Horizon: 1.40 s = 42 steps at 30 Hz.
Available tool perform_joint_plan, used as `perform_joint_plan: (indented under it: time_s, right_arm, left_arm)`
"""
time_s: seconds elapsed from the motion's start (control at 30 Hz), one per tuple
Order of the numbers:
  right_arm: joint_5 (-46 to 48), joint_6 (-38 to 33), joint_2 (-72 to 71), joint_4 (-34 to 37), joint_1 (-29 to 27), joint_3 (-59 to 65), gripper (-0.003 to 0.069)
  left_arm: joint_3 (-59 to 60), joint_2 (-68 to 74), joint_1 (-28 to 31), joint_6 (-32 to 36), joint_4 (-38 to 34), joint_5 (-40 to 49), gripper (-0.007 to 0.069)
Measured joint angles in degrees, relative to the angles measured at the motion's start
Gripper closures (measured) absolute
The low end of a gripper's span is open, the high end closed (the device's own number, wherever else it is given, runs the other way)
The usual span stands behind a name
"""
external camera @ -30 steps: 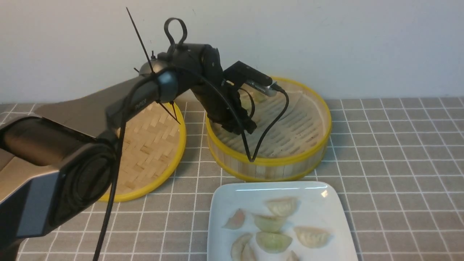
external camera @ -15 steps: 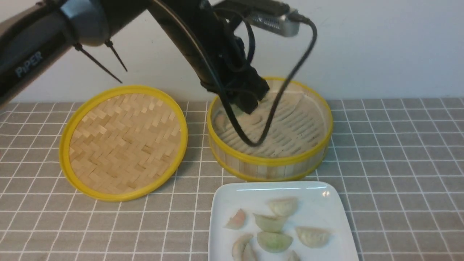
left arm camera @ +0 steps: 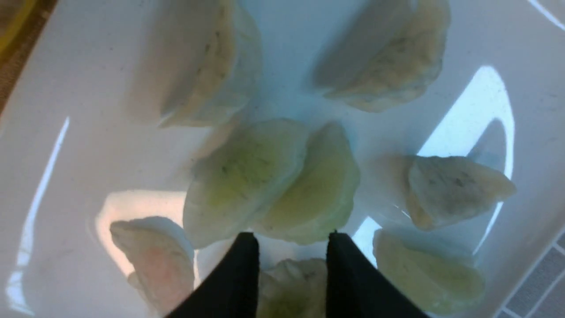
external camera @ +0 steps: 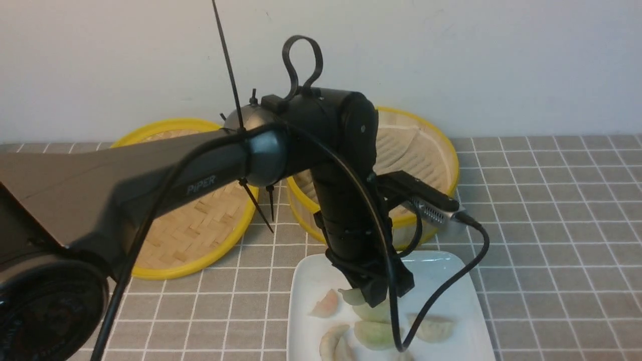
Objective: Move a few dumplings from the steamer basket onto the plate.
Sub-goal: Use the left arm to put the dumpling into the plate, then use the left arm to grab a dumpling from the steamer
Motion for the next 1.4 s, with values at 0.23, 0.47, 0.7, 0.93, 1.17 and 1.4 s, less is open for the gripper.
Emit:
perform_joint_plan:
  time_s: [0.23,0.47,0.7,0.93,1.17,1.4]
  right_arm:
    - [0.0,0.0,0.0,0.0,0.0,0.0,0.0673]
    - [0.0,0.0,0.0,0.0,0.0,0.0,0.0673]
    - [0.0,0.04,0.0,0.0,0.0,0.0,0.0673]
    - [0.0,0.04,0.0,0.0,0.0,0.0,0.0673]
    - [0.0,0.04,0.0,0.0,0.0,0.0,0.0673]
    - [0.0,0.04,0.0,0.0,0.0,0.0,0.0673]
  left_arm:
    - [-3.96,0.01,0.0,-0.62,1.43,-0.37,0.0236]
    - [-14.85,0.49,1.96,-2.05,6.71,-5.21,0.0348]
    - [-29.28,8.75,10.02,-0.26,4.51,-11.25,0.0617]
    - [-33.02,17.16,13.28,4.11,4.33,-17.82,0.0526]
    - [-33.04,21.23,13.5,5.04,3.74,-21.03,0.0279]
    - [-33.04,22.41,13.5,6.41,3.49,-21.11,0.0208]
